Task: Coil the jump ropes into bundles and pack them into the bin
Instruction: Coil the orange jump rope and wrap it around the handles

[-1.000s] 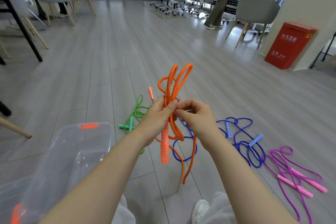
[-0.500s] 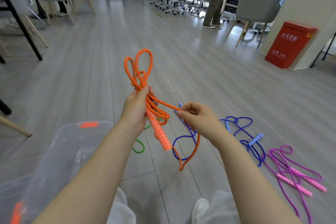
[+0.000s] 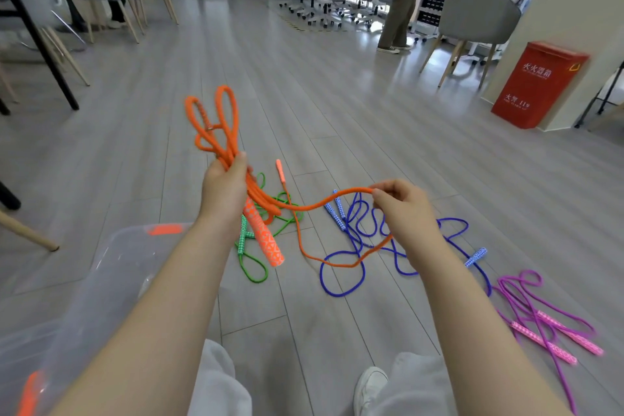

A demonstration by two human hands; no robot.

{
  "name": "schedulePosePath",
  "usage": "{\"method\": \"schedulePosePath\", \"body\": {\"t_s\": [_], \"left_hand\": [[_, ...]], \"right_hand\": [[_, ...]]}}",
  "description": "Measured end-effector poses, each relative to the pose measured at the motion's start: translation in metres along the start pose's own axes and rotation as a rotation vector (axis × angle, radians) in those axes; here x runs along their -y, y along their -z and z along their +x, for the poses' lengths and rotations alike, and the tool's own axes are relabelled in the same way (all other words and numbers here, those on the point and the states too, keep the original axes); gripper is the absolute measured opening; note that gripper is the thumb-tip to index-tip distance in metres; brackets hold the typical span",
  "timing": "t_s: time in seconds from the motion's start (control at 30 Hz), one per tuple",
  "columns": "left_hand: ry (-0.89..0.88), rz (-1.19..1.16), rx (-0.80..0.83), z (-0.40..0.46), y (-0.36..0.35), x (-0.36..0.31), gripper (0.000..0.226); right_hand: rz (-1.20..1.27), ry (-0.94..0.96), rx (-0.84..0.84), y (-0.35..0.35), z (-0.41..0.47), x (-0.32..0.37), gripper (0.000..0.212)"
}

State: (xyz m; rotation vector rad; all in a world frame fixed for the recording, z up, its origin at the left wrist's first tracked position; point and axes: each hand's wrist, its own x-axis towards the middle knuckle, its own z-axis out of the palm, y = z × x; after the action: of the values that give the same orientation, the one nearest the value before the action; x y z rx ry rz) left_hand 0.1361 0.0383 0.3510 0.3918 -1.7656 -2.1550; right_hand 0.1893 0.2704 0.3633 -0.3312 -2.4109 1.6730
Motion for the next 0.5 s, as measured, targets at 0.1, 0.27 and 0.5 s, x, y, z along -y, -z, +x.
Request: {"method": "schedulePosePath", "body": {"t_s": [0.1, 0.27, 0.5], "left_hand": [[-0.036, 0.188, 0.161, -0.012, -0.008, 0.002, 0.020], [-0.032, 0.277, 0.457, -0.034, -0.018, 0.003, 0.016], [0.093, 0.219, 0.711, -0.053, -0.027, 0.002, 0.018]], "right_hand": [[0.083, 0.054, 0.026, -0.003, -0.004, 0.005, 0.013], [0.098, 0.141, 0.156, -0.010, -0.010, 0.008, 0.014], [0.205, 0.132, 0.260, -0.018, -0.014, 0.010, 0.013]]}}
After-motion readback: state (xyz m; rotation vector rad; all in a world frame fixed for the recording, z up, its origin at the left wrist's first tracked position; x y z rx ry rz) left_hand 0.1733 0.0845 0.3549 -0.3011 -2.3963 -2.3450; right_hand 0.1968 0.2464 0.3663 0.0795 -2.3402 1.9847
